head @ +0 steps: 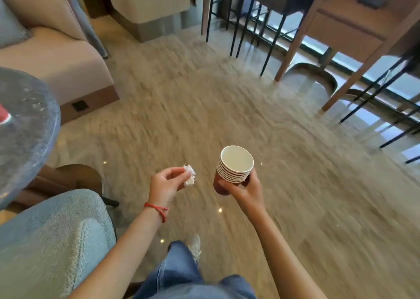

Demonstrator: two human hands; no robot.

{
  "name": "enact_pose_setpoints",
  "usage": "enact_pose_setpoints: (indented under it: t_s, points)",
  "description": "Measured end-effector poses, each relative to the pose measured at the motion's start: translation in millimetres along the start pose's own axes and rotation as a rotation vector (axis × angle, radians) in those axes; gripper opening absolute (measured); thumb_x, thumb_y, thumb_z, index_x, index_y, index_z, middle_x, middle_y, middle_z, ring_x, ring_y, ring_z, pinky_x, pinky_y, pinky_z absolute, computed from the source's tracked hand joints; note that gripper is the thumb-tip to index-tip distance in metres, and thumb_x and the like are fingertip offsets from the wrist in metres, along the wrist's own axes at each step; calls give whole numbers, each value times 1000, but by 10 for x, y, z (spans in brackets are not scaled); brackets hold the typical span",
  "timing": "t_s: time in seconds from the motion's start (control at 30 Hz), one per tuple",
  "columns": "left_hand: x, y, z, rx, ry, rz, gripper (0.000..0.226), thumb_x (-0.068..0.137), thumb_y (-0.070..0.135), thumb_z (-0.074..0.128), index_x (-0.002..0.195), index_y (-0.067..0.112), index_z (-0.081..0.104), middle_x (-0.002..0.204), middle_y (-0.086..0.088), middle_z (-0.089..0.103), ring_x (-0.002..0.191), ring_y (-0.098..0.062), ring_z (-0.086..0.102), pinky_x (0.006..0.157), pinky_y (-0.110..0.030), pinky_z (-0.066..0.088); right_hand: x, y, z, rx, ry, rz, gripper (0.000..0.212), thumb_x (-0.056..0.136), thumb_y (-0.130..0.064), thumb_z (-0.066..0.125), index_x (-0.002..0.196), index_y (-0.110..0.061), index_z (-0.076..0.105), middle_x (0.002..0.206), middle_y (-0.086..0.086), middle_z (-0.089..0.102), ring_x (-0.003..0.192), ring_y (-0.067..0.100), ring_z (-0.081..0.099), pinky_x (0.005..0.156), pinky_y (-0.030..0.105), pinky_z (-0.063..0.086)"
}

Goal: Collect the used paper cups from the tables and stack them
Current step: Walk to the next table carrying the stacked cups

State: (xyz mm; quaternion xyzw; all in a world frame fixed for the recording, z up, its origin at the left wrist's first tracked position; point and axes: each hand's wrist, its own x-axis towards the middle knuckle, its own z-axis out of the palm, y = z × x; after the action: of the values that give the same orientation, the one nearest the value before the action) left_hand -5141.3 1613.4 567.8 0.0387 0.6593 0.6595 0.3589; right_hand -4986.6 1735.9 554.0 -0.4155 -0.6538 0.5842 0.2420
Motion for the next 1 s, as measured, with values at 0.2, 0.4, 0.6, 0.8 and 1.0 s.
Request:
enact_pose_setpoints:
  t_s: [0.2, 0.4, 0.6, 0.8, 1.0]
  points:
    - [772, 481, -202, -63, 140, 33, 9, 76, -2, 69, 79, 6, 67, 61, 4, 71, 59, -3, 66, 57, -15, 54, 922, -317, 542, 0, -140, -15, 58, 61, -19, 86, 104, -41, 53, 102, -15, 67, 101, 6, 62, 90, 34, 50]
    - [1540, 581, -396, -130, 312, 39, 10, 76, 1, 70, 82, 9, 66, 70, 0, 69, 59, -2, 65, 60, -13, 54, 1858, -365, 1112, -36, -318, -38, 60, 53, -40, 82, 105, -41, 53, 102, -20, 66, 99, 1, 61, 89, 33, 51]
    - [2394, 910, -540, -194, 467, 61, 13, 76, -1, 69, 88, 3, 66, 68, 0, 70, 59, -4, 64, 59, -14, 54, 2942, -552, 1720, -48, -470, -74, 61, 52, -39, 82, 105, -43, 53, 101, -19, 67, 100, 2, 62, 89, 34, 52]
    - [2985, 1253, -745, -259, 631, 77, 20, 77, -3, 68, 96, -7, 64, 75, -8, 68, 65, -14, 64, 63, -19, 56, 3752, -916, 2347, -82, -642, -111, 63, 52, -40, 81, 107, -44, 51, 101, -23, 66, 99, 0, 61, 84, 23, 49]
    - [3384, 1439, -1161, -297, 798, 69, 24, 75, -5, 68, 99, -10, 64, 84, -16, 66, 71, -17, 64, 57, -13, 53, 4176, -1159, 3058, -131, -776, -158, 58, 56, -35, 82, 103, -48, 51, 99, -24, 66, 95, -4, 61, 76, 10, 48]
